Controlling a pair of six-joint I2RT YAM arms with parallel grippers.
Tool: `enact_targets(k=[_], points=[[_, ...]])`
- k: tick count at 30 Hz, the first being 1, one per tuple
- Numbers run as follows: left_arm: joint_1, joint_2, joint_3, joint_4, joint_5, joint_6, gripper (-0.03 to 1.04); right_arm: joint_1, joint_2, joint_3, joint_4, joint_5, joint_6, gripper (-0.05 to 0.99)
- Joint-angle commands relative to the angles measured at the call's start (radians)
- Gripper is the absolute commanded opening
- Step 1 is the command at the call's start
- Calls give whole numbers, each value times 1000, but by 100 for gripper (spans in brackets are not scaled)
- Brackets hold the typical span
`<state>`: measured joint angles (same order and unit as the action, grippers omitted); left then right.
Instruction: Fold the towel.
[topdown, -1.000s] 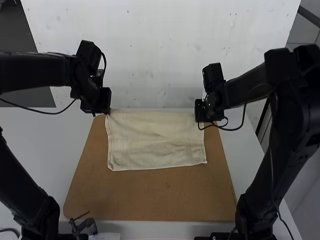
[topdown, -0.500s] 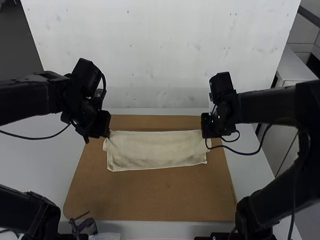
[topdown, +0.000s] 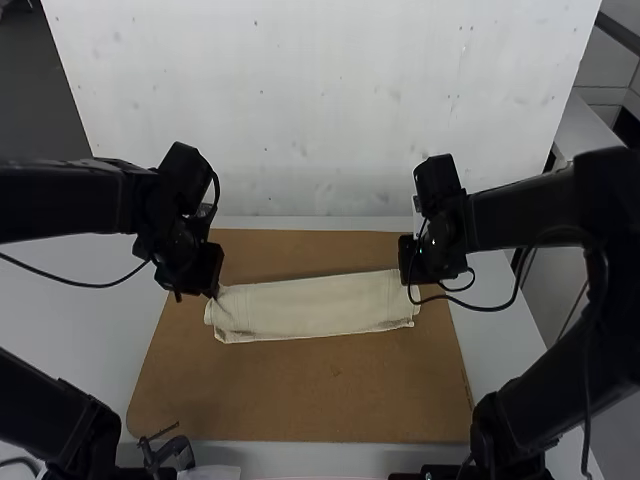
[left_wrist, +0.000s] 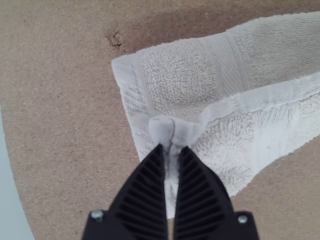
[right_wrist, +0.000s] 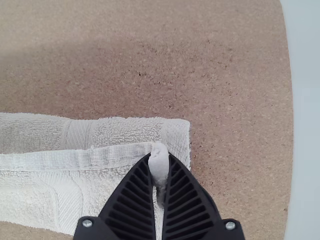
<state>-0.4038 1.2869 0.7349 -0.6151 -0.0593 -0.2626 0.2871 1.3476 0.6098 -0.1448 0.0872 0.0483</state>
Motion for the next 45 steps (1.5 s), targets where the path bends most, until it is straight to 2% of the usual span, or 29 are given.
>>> enact_targets(k=[1,9,11,19,20,21,22,23,24,25,26,27,31,38,42,45], points=[[31,89,41,32,-27,28,1,6,70,11,27,22,7,1],[80,242,101,94,-45,48,1,0,159,53,68,23,7,1],[85,270,115,95,-60,46,1,-2,182,61,82,23,7,2],[97,350,152,115,-62,45,1,-5,259,77,128,26,9,2],[97,354,159,115,-65,37,2,-9,262,76,140,26,10,5],[99,359,166,118,-71,31,9,-17,262,76,152,25,21,20],[108,359,175,121,-71,26,24,-28,260,74,163,22,35,45],[120,359,185,120,-71,23,43,-39,257,74,168,11,35,68],[135,351,201,115,-66,25,63,-49,251,74,166,6,38,85],[141,338,221,101,-60,29,84,-57,245,74,166,3,45,88],[155,319,238,86,-51,34,98,-66,239,74,165,-6,51,88],[168,287,244,86,-51,39,101,-75,228,74,163,-15,55,88],[221,177,245,86,-8,46,101,-103,199,71,131,-43,70,88],[272,63,222,94,-7,48,100,-98,236,81,34,-98,117,88],[284,42,201,94,-7,49,100,-83,288,87,27,-98,137,76],[290,32,179,100,-4,54,100,-63,320,90,25,-96,145,61]])
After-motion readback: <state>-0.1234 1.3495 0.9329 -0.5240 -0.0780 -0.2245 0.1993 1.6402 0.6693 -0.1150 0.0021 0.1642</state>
